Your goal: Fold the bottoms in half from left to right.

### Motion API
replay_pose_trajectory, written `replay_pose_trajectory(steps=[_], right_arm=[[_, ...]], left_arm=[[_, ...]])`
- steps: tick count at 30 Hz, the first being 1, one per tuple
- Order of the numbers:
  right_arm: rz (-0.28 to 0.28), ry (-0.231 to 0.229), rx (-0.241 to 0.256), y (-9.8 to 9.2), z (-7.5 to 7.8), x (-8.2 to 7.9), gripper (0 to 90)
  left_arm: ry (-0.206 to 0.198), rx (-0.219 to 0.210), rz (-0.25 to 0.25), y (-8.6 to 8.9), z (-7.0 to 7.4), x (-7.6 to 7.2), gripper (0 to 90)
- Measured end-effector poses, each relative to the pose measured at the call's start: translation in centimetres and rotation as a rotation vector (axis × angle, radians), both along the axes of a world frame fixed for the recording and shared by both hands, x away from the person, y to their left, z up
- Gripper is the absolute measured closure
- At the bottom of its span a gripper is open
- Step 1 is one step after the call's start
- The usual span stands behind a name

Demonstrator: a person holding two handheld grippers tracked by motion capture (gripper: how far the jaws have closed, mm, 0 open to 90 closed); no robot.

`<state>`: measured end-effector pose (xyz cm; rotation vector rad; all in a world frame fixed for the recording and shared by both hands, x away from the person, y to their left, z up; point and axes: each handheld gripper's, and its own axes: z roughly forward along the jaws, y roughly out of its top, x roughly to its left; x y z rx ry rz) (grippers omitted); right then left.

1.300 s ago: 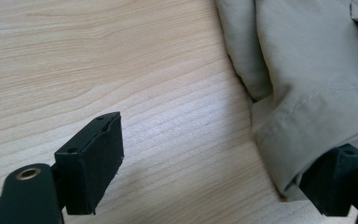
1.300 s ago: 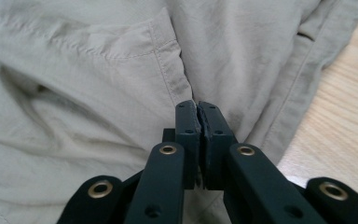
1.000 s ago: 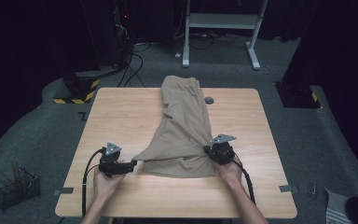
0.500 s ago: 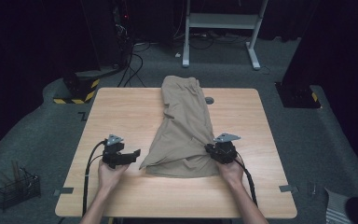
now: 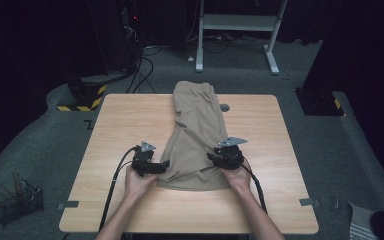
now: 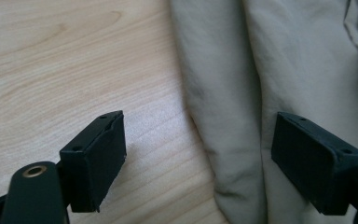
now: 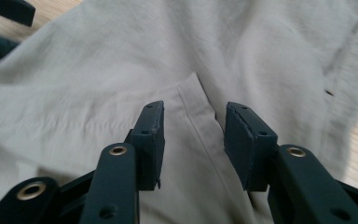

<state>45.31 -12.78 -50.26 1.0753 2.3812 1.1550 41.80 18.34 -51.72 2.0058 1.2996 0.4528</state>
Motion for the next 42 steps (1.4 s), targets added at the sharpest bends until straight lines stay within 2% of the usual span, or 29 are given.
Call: replay_pose_trajectory(steps=[4, 5, 7, 10, 13, 17, 20, 21, 24, 25, 27, 30, 33, 34, 36, 38, 42], right_arm=[[0.001, 0.037, -0.011, 0.9, -0.6, 1.0, 56.3], [0.001, 0.052, -0.02, 1.1, -0.8, 1.2, 58.7], [0.023, 0.067, -0.041, 1.2, -1.1, 1.2, 70.9], [0.06, 0.05, -0.063, 1.2, -1.1, 0.6, 89.8], [0.073, 0.038, -0.058, 0.6, -0.9, -0.2, 90.0], [0.091, 0.003, -0.056, -0.7, -0.3, -2.3, 90.0], [0.088, 0.005, -0.047, -1.7, -0.4, -3.2, 89.9], [0.081, -0.003, -0.043, -1.9, -0.4, -3.2, 88.9], [0.053, -0.018, -0.004, -1.6, 0.1, -2.6, 76.8], [0.051, -0.021, -0.005, -1.3, 0.2, -2.4, 74.0], [0.047, -0.027, -0.034, -0.2, 0.2, -1.6, 67.2], [0.038, -0.003, -0.077, 0.9, -0.5, -0.3, 61.3], [0.033, 0.033, -0.099, 1.2, -1.5, 0.1, 62.9], [0.041, 0.018, -0.101, 1.1, -1.6, -0.1, 67.8], [0.054, 0.026, -0.104, 1.0, -1.5, -0.4, 78.2], [0.078, 0.014, -0.129, 0.8, -1.3, -0.6, 86.6], [0.094, -0.01, -0.119, 0.1, -0.9, -1.8, 89.1]], left_arm=[[-0.005, 0.015, 0.013, -0.1, -0.2, -0.4, 17.1], [-0.009, 0.029, 0.012, -0.3, -0.2, -0.5, 16.9], [-0.016, 0.06, 0.011, -0.4, -0.4, -0.7, 15.9], [-0.013, 0.052, 0.015, -0.3, -0.5, -0.8, 14.9], [-0.012, 0.048, 0.022, -0.2, -0.6, -0.9, 14.3], [-0.019, 0.052, 0.035, -0.1, -0.6, -1.4, 14.3], [-0.02, 0.049, 0.039, 0.0, -0.7, -1.6, 14.3], [-0.021, 0.051, 0.041, 0.0, -0.6, -1.6, 14.3], [-0.026, 0.06, 0.048, -0.2, -0.6, -1.9, 15.0], [-0.031, 0.062, 0.05, -0.3, -0.6, -2.0, 15.1], [-0.034, 0.059, 0.048, -0.1, -0.6, -2.3, 15.0], [-0.034, 0.051, 0.058, 0.3, -0.8, -2.9, 14.4], [-0.05, 0.051, 0.074, 0.8, -1.0, -3.5, 14.0], [-0.055, 0.049, 0.077, 0.8, -1.1, -3.6, 14.0], [-0.057, 0.054, 0.083, 0.7, -1.1, -3.6, 14.3], [-0.055, 0.054, 0.081, 0.7, -1.1, -3.6, 14.1], [-0.055, 0.053, 0.082, 0.7, -1.1, -3.6, 14.0]])
